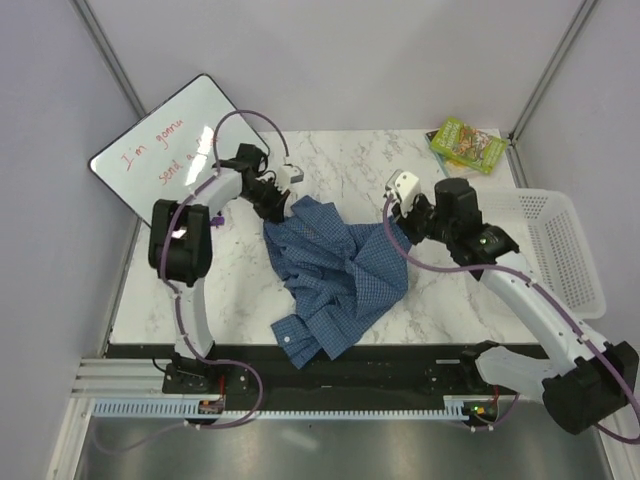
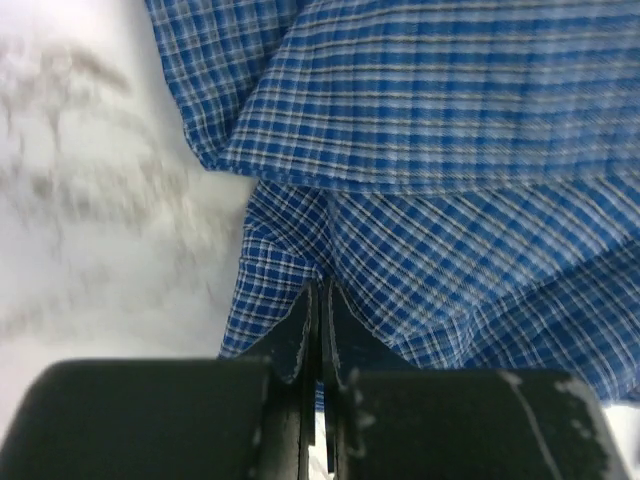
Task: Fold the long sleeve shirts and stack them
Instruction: Flatten the shirt out
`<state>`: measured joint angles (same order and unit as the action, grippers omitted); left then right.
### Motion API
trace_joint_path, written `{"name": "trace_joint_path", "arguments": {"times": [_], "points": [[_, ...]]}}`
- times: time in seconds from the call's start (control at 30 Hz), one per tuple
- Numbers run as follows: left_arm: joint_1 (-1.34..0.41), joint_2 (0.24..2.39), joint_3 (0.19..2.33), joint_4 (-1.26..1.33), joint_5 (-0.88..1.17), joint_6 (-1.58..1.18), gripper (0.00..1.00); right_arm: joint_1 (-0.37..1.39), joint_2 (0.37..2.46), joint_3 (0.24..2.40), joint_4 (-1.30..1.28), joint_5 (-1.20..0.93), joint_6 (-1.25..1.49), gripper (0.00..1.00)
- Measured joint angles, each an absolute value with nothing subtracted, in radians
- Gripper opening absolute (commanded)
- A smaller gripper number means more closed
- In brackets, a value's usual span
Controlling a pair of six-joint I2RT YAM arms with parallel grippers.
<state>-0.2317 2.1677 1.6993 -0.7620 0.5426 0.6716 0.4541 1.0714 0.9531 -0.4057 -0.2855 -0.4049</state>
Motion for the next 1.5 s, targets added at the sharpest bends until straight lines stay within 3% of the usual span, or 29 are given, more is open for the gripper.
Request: {"name": "trace_joint_path", "arguments": {"times": [0.2, 0.23, 0.27, 0.4, 0.57, 0.8, 1.23, 1.5], "points": [[-0.194, 1.655, 1.238, -0.707, 0.55, 0.64, 0.04, 0.361, 1.208, 1.068, -0.342, -0.316, -0.416, 0.0], [-0.205, 1.609, 1.207, -0.698, 0.551, 0.626, 0.1, 0.345, 1.216, 1.07, -0.337, -0.325, -0.424, 0.0], [-0.218, 1.562, 1.167, -0.673, 0.551, 0.604, 0.23, 0.334, 1.22, 1.07, -0.336, -0.332, -0.43, 0.0], [-0.21, 1.495, 1.058, -0.593, 0.553, 0.543, 0.35, 0.301, 1.229, 1.07, -0.337, -0.365, -0.469, 0.0], [-0.096, 1.497, 1.077, -0.528, 0.535, 0.553, 0.41, 0.297, 1.229, 1.07, -0.34, -0.421, -0.502, 0.0], [-0.105, 1.591, 1.172, -0.383, 0.525, 0.684, 0.54, 0.297, 1.229, 1.07, -0.361, -0.46, -0.526, 0.0], [-0.217, 1.725, 1.07, -0.237, 0.465, 0.965, 0.55, 0.297, 1.243, 1.07, -0.377, -0.466, -0.532, 0.0], [-0.225, 1.744, 1.013, -0.164, 0.422, 0.997, 0.56, 0.297, 1.256, 1.07, -0.378, -0.466, -0.532, 0.0]]}}
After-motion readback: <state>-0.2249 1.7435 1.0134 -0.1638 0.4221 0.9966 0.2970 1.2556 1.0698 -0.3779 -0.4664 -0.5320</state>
